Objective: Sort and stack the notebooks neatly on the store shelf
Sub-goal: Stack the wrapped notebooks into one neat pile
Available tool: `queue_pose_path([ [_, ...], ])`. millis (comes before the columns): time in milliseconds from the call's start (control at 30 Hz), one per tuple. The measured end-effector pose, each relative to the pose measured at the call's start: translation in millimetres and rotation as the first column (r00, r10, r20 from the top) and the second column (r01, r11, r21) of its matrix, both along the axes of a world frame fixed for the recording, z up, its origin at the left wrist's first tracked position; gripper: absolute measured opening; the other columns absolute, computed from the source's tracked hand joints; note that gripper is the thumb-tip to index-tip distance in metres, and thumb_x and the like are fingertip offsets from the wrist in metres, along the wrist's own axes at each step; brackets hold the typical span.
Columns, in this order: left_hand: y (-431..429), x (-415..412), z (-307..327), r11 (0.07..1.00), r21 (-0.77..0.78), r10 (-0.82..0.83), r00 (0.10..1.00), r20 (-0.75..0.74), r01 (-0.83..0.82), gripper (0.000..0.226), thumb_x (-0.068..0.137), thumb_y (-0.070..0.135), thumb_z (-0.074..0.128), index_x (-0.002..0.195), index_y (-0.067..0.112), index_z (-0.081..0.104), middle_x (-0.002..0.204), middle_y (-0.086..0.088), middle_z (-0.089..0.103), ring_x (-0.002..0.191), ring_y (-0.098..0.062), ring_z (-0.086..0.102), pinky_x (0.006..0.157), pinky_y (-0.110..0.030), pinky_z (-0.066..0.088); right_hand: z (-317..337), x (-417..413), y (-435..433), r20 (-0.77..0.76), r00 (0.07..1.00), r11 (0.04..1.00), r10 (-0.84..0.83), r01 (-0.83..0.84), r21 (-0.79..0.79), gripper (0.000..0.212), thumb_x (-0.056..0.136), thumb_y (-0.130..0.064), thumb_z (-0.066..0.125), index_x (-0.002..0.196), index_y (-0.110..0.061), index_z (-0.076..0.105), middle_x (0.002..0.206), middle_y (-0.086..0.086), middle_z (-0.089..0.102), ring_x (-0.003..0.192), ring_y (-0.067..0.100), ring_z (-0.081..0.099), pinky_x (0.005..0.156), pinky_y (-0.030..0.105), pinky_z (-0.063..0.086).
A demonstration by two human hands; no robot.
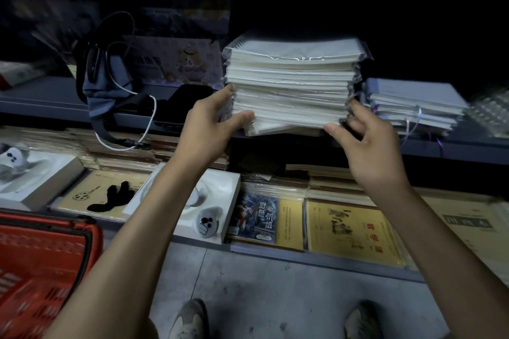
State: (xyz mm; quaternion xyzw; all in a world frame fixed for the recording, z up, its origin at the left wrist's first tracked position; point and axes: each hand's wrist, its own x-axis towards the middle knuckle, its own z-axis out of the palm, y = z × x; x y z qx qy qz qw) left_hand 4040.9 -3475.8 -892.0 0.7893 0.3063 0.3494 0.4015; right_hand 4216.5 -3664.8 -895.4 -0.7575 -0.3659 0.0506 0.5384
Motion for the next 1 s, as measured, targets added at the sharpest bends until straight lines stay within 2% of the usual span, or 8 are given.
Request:
queue_pose_path([
  [167, 1.8, 1.1, -8.5, 0.999, -0.048, 0.008, 0.992, 0.127, -0.002, 0.085, 0.077, 0.064, 0.082, 0.143, 0.014, 0.063, 0.133, -0.002, 0.073, 0.127, -0.017, 0.067, 0.109, -0.048, 0.053, -6.2, 1.4, 3.4, -0.015, 1.0, 0.998, -0.022, 0.023, 0.062, 0.067, 0.098, -0.029, 0.068, 0.158, -0.02, 0.038, 0.157, -0.005, 0.045, 0.13, -0.005, 0.042, 0.104, 0.009, 0.035],
  [300, -2.0, 4.6, -9.8, 0.997, -0.06, 0.046, 0.988, 0.149, -0.037, 0.08, 0.081, 0.053, 0.082, 0.147, 0.013, 0.06, 0.135, -0.003, 0.072, 0.128, -0.014, 0.066, 0.111, -0.044, 0.052, -12.1, 3.7, 8.0, -0.051, 0.998, 0.993, -0.042, 0.047, 0.106, 0.067, 0.098, -0.027, 0.07, 0.156, -0.018, 0.039, 0.153, 0.0, 0.051, 0.128, -0.007, 0.043, 0.088, -0.009, 0.032],
  [467, -4.1, 7.7, -10.9, 0.997, -0.056, 0.058, 0.989, 0.134, -0.051, 0.079, 0.078, 0.061, 0.079, 0.141, 0.015, 0.066, 0.132, -0.004, 0.073, 0.128, -0.017, 0.066, 0.11, -0.047, 0.053, -11.8, 4.3, 10.2, -0.09, 0.995, 0.988, -0.049, 0.061, 0.141, 0.066, 0.095, -0.024, 0.072, 0.154, -0.017, 0.043, 0.15, 0.001, 0.054, 0.125, -0.006, 0.047, 0.091, -0.005, 0.035],
  [600, -6.4, 7.3, -8.4, 0.996, -0.055, 0.081, 0.991, 0.107, -0.075, 0.074, 0.085, 0.046, 0.084, 0.147, 0.013, 0.06, 0.136, -0.002, 0.071, 0.131, -0.014, 0.063, 0.112, -0.044, 0.051, -9.3, 4.4, 9.9, -0.113, 0.992, 0.986, -0.05, 0.068, 0.153, 0.065, 0.093, -0.02, 0.075, 0.152, -0.015, 0.047, 0.145, 0.0, 0.057, 0.123, -0.007, 0.049, 0.09, -0.005, 0.037],
  [700, -9.3, 6.4, -3.3, 0.995, -0.028, 0.095, 0.993, 0.069, -0.094, 0.072, 0.087, 0.039, 0.085, 0.148, 0.012, 0.058, 0.14, 0.001, 0.068, 0.133, -0.008, 0.06, 0.115, -0.04, 0.049, -5.2, 3.7, 7.0, -0.118, 0.992, 0.987, -0.055, 0.072, 0.146, 0.066, 0.092, -0.021, 0.076, 0.152, -0.016, 0.048, 0.148, 0.001, 0.057, 0.13, 0.001, 0.051, 0.101, 0.008, 0.042],
  [800, -22.0, 3.3, 0.5, 0.994, 0.053, 0.094, 0.995, -0.023, -0.092, 0.086, 0.084, 0.052, 0.084, 0.155, 0.018, 0.05, 0.152, 0.002, 0.058, 0.143, -0.011, 0.049, 0.12, -0.035, 0.04, 0.1, 4.7, 2.9, -0.049, 0.998, 0.996, -0.043, 0.047, 0.075, 0.07, 0.093, -0.024, 0.076, 0.154, -0.016, 0.044, 0.153, -0.001, 0.052, 0.137, 0.008, 0.049, 0.115, 0.032, 0.043],
  [900, -35.7, 5.8, -1.7, 0.965, 0.218, 0.182, 0.969, -0.169, -0.144, 0.1, 0.074, 0.068, 0.081, 0.157, 0.028, 0.041, 0.15, 0.002, 0.053, 0.146, -0.023, 0.038, 0.12, -0.043, 0.03, 4.4, 6.3, -0.1, -0.016, 1.0, 0.999, -0.022, 0.023, 0.043, 0.075, 0.093, -0.026, 0.076, 0.158, -0.023, 0.038, 0.153, -0.007, 0.05, 0.14, 0.006, 0.046, 0.113, 0.028, 0.039],
  [1000, -34.9, 11.9, -7.2, 0.978, 0.164, 0.148, 0.985, -0.09, -0.132, 0.095, 0.065, 0.076, 0.078, 0.145, 0.035, 0.047, 0.135, 0.01, 0.066, 0.132, -0.019, 0.056, 0.116, -0.049, 0.04, 4.8, 6.3, 2.2, 0.021, 1.0, 0.999, 0.007, -0.006, -0.044, 0.078, 0.093, -0.035, 0.074, 0.159, -0.028, 0.033, 0.145, -0.019, 0.045, 0.133, 0.002, 0.043, 0.106, 0.026, 0.035],
])
